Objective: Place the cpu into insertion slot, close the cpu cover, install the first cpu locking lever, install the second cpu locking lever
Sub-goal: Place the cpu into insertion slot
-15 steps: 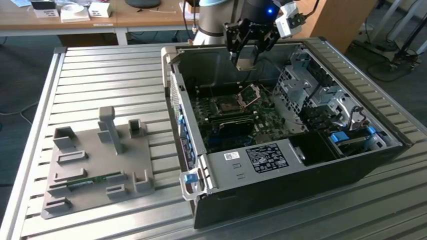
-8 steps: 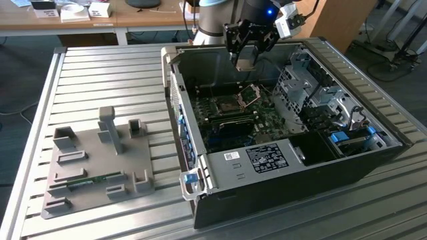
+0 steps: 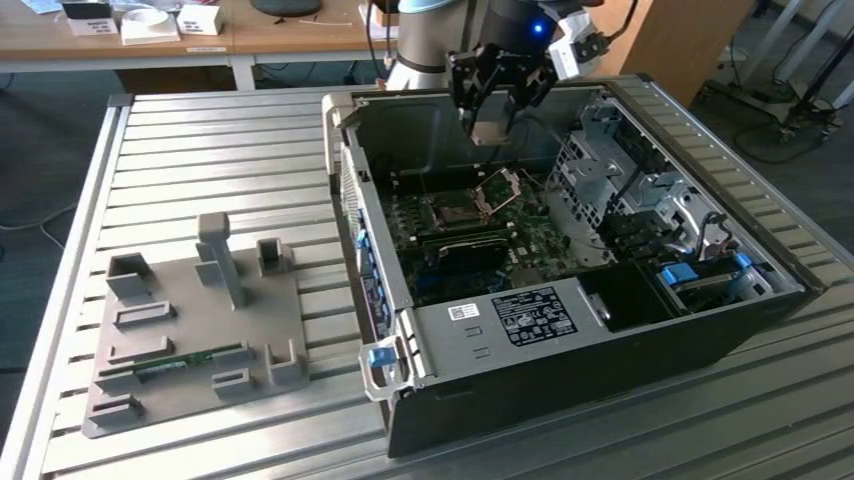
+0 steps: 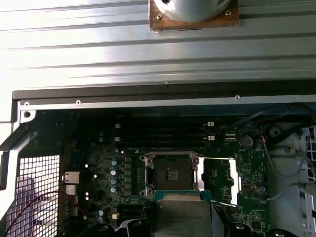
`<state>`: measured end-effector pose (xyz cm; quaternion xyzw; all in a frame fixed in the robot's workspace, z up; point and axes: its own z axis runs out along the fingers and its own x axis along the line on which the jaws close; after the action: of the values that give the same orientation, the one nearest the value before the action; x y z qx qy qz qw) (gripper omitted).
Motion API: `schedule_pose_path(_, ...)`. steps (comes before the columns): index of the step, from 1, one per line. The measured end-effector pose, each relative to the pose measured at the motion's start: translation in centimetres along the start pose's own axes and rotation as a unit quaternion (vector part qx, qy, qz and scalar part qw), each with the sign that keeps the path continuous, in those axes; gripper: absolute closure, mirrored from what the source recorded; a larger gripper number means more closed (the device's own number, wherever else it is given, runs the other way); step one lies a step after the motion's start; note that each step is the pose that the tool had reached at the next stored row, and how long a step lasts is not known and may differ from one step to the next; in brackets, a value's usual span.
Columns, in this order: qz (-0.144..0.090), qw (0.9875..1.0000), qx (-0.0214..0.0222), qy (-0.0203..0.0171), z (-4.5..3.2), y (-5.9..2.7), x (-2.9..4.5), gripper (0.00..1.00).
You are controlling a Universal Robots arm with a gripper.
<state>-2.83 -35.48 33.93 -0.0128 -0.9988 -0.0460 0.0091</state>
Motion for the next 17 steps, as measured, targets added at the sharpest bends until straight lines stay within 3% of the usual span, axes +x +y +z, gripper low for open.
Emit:
schedule_pose_path(8,0.000,1.0000,-0.0001,-0.0001,0.81,-0.07,-0.02,0.46)
schedule_pose_path(17,0.000,1.0000,-0.0011,0.0000,0.99,-0.09,-0.02,0.46)
